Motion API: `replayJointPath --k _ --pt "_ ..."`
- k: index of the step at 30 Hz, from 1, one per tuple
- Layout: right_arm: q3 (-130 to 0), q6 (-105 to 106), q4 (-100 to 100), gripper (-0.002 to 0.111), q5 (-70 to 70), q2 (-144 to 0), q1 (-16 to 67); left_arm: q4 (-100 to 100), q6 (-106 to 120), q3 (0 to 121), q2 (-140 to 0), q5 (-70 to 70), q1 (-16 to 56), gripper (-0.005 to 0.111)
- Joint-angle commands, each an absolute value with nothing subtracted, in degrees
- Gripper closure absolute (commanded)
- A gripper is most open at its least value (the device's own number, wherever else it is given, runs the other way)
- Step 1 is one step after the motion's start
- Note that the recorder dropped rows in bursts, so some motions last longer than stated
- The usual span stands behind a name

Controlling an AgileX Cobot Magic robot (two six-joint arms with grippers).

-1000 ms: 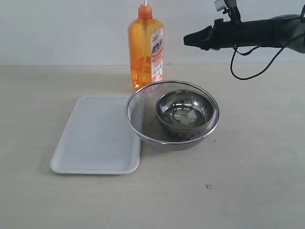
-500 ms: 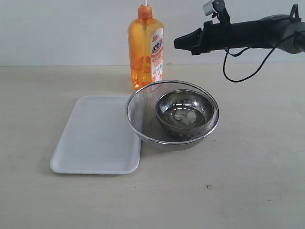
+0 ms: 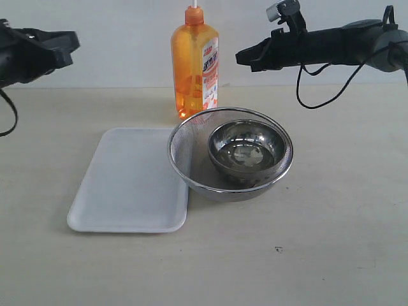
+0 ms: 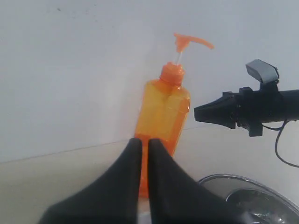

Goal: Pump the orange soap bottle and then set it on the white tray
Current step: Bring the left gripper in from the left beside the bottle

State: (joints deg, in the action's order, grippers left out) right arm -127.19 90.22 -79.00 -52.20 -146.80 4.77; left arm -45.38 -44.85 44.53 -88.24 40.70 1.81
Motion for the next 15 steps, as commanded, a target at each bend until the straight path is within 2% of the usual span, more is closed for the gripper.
replayJointPath --k 1,4,15 --pt "-127.5 88.6 -78.9 0.108 -50.5 -145.7 4.6 -48.9 -46.4 53.6 -97.4 41.7 3.4 0.102" --pt "-127.5 88.2 -78.9 0.108 -50.7 -145.7 4.6 -54.0 -46.6 62.1 -103.4 39.3 5.8 0.102" --pt "-127.5 86.7 -79.0 0.108 -48.0 -145.7 6.3 -55.1 -51.9 79.8 -116.9 36.4 7.9 0.102"
